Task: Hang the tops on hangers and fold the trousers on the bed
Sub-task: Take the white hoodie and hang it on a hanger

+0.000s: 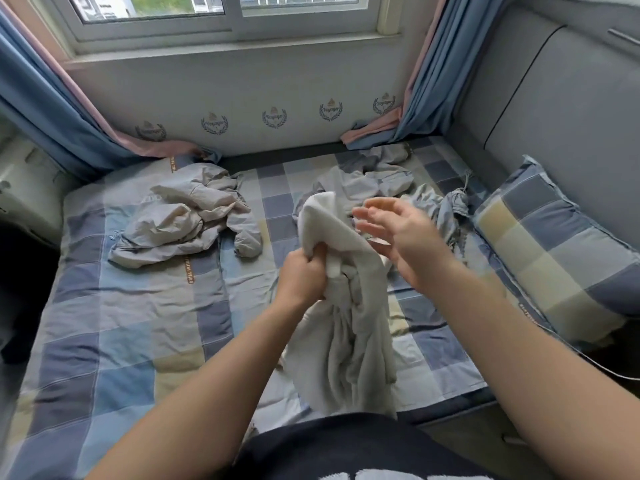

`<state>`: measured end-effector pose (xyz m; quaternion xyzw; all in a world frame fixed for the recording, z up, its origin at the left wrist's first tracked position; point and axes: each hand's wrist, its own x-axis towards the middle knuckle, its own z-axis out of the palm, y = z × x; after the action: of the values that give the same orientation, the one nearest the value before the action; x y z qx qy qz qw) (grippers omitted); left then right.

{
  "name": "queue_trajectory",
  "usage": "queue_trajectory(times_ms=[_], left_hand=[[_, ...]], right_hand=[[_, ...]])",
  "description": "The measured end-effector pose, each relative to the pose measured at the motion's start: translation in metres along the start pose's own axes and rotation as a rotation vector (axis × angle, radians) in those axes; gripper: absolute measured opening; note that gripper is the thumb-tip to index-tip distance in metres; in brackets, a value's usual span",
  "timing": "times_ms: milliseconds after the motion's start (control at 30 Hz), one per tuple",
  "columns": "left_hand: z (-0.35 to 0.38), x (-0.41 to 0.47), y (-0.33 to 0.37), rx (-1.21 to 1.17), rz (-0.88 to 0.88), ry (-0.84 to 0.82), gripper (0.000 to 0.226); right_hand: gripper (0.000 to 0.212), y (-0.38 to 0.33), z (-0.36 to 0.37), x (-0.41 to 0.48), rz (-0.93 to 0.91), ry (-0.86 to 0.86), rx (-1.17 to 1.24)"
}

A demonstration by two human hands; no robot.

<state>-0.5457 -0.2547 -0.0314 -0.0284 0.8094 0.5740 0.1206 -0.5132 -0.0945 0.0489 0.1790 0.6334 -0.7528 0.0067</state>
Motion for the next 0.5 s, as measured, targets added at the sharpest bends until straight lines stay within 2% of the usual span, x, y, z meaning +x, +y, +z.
queue_trajectory(times_ms=[133, 200, 300, 433, 500], left_hand=[[-0.004, 0.002, 0.0, -0.245, -0.241, 0.065, 0.031], [-0.004, 0.001, 0.004, -0.377, -0.302, 0.104, 0.029], [-0.006, -0.001, 0.019, -0.536, -0.332, 0.127, 0.024], [-0.011, -0.006, 0.039, -0.636, -0.339, 0.117, 0.023], [-0.012, -0.009, 0.048, -0.694, -0.35, 0.101, 0.025]], right_hand=[[0.012, 0.035, -0.011, -0.028, -0.226, 0.058, -0.246], [0.008, 0.057, -0.011, -0.039, -0.263, 0.035, -0.299], [0.008, 0.092, -0.011, -0.047, -0.221, -0.025, -0.374], [0.009, 0.133, -0.006, -0.047, -0.054, -0.067, -0.553], [0.042, 0.147, -0.001, -0.045, 0.032, -0.062, -0.669]])
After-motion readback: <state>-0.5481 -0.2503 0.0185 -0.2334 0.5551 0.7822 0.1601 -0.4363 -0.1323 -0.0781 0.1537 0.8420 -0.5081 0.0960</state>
